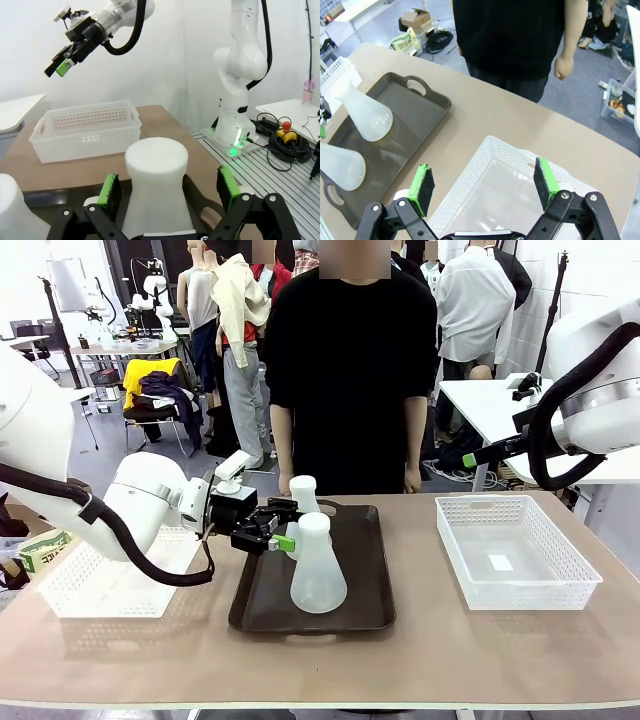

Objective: Prepare the laboratory tools.
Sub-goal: Place the picked Big flask upright in the Handle tray as directed by the person.

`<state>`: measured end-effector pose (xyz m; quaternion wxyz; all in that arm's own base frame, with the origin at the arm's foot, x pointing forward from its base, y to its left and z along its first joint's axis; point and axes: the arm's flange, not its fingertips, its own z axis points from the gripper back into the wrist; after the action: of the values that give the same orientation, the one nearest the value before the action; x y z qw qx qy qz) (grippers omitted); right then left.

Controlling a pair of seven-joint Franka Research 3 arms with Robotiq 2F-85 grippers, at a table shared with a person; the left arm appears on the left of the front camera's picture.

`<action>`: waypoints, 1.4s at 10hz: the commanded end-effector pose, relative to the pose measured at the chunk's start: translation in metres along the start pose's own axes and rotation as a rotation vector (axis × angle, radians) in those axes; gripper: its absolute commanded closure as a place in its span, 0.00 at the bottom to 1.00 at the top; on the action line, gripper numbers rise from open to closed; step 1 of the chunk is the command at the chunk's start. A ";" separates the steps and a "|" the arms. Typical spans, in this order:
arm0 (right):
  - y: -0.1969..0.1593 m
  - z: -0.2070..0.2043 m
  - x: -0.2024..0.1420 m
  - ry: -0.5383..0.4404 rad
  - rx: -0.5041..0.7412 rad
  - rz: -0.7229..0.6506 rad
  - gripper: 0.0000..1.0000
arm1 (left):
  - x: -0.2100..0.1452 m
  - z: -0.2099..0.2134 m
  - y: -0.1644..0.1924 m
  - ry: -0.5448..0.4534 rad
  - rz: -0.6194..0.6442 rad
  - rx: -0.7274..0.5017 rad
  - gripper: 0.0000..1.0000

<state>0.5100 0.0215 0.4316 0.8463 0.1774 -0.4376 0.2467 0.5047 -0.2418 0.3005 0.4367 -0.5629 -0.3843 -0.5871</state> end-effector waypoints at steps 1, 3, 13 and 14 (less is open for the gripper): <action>-0.001 0.001 0.000 0.008 -0.002 0.004 0.00 | 0.005 -0.003 0.001 0.028 0.018 -0.005 0.00; -0.001 0.001 0.000 0.008 -0.002 0.004 0.00 | 0.007 -0.002 0.004 0.088 0.008 0.020 0.00; -0.001 0.001 0.000 0.008 -0.002 0.004 0.00 | 0.000 0.000 0.004 0.050 -0.004 0.028 0.00; -0.001 0.001 0.000 0.008 -0.002 0.004 0.00 | 0.000 0.000 0.004 0.050 -0.004 0.028 0.00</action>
<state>0.5100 0.0215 0.4316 0.8463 0.1774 -0.4376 0.2467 0.5085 -0.2440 0.3001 0.4581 -0.5366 -0.3809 -0.5975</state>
